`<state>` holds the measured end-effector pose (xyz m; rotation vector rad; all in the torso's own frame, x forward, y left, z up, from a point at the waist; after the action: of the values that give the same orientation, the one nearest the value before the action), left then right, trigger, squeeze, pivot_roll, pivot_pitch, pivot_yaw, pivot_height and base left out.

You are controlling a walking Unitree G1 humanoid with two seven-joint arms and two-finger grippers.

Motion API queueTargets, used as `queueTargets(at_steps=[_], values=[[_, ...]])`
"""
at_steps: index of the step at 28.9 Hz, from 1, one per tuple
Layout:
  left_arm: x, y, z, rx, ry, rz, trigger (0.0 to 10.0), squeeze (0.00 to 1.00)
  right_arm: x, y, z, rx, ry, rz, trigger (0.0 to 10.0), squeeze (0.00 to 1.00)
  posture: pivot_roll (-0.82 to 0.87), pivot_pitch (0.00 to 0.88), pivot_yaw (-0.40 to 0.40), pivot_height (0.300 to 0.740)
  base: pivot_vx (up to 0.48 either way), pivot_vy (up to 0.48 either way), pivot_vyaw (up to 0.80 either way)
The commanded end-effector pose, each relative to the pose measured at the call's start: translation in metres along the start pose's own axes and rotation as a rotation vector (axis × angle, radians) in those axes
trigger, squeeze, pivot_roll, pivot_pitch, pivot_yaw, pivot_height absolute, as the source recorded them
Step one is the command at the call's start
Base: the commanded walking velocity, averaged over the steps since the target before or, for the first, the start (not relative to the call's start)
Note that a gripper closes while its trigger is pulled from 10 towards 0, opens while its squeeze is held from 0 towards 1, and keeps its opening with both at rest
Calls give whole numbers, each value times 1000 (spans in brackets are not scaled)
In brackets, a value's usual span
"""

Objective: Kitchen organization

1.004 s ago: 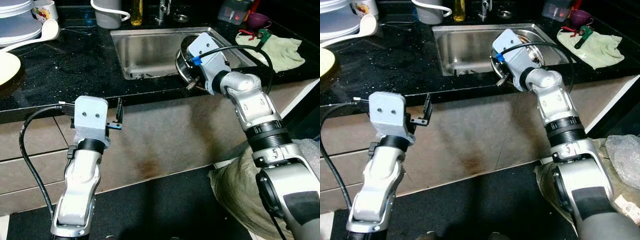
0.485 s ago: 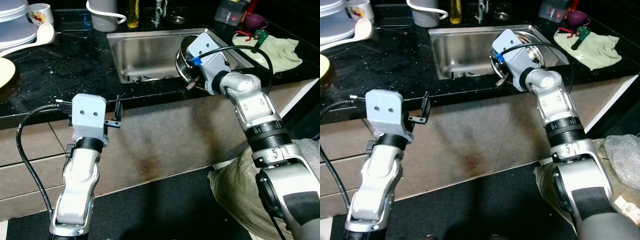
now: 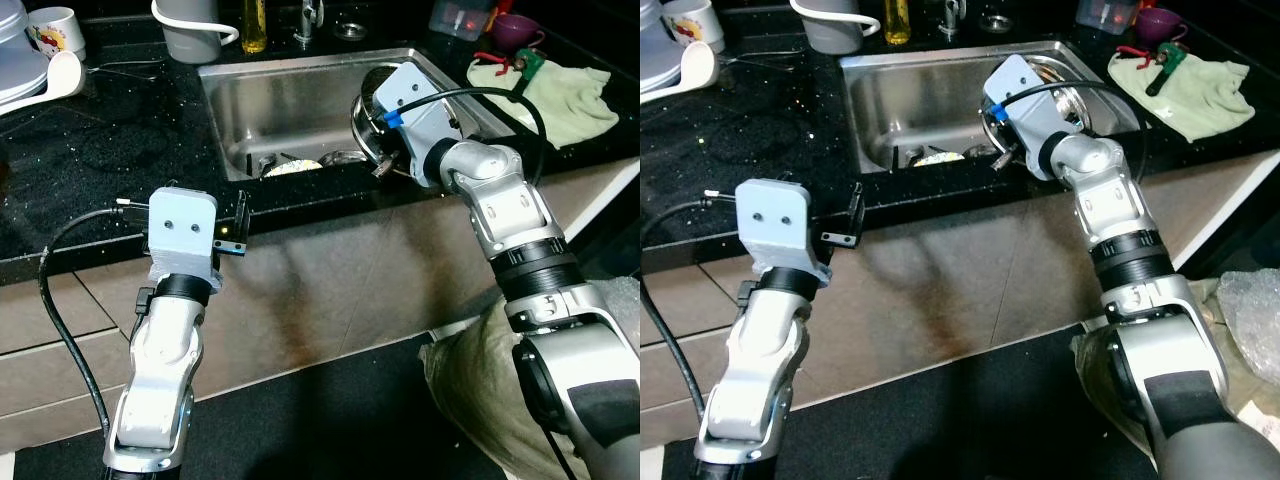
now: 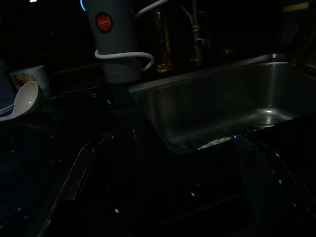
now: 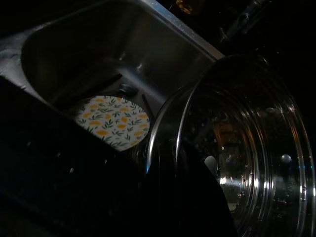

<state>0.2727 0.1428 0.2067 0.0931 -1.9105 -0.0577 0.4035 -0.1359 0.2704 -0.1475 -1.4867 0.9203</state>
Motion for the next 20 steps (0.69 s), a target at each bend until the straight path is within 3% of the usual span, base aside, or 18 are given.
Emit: queueTargets(at_steps=[1,20], values=[[3,-1,1,-8,-6,-1,10000,0,4,-2,1,-11,-21,8,10000,0,54,31,-81,732,292,0,0],[4,-4,-1,-18,-10,4,10000,0,7,-2,0,-7,-30,9,10000,0,55,26,-81,732,300,0,0]])
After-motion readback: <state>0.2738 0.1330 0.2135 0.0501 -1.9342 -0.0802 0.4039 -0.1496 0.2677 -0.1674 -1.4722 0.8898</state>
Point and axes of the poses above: a point about 5 cm out from each wrist's last joint towards the gripper, its own z axis pointing back from the gripper into the wrist, its own x axis along the axis of the wrist's last joint, y = z × x, the point moved 1 cm from there along -z, pointing out of the wrist towards the gripper, and after that the axes turned 5 degrees about z, right-handed, at the moved point
